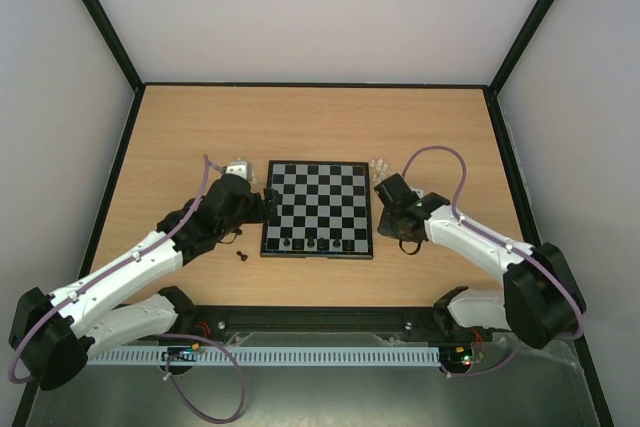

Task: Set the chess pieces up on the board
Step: Pick up the chess piece at the center of the board, then place the chess piece on the chessboard.

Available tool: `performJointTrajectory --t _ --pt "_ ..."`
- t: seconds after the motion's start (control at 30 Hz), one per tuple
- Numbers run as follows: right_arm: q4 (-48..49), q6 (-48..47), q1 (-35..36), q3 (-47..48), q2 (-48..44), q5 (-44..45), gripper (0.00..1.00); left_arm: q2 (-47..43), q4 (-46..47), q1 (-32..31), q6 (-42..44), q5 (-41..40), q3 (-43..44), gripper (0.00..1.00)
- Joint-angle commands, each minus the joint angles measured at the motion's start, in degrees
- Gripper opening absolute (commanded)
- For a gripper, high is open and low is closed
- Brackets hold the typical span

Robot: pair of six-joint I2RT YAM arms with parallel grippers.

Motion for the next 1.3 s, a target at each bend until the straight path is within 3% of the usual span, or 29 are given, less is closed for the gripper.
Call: performJointTrajectory --t 0.0,0.37,1.13,1.2,1.27 --pt "-5.6 -0.1 2.9 1.5 -2.8 0.1 0.05 0.1 -2.0 0.7 -0.2 -1.4 0.2 0.99" --pt "-7.2 0.3 12.2 6.3 1.1 -0.3 0.03 -2.3 -6.1 2.4 -0.8 -3.8 0.5 0.99" --pt "-2.7 -0.9 17.0 8.5 10.0 -3.2 0.03 -3.0 -6.7 3.0 -2.2 -3.8 -0.5 1.00" --pt "-2.8 -0.8 17.1 8.5 9.9 -3.2 0.05 -3.0 -6.8 3.0 -2.3 -3.9 -0.5 0.99" --pt "-2.9 -0.8 17.2 8.4 9.7 -3.2 0.15 -3.0 -7.0 3.0 -2.4 -3.9 -0.5 0.99"
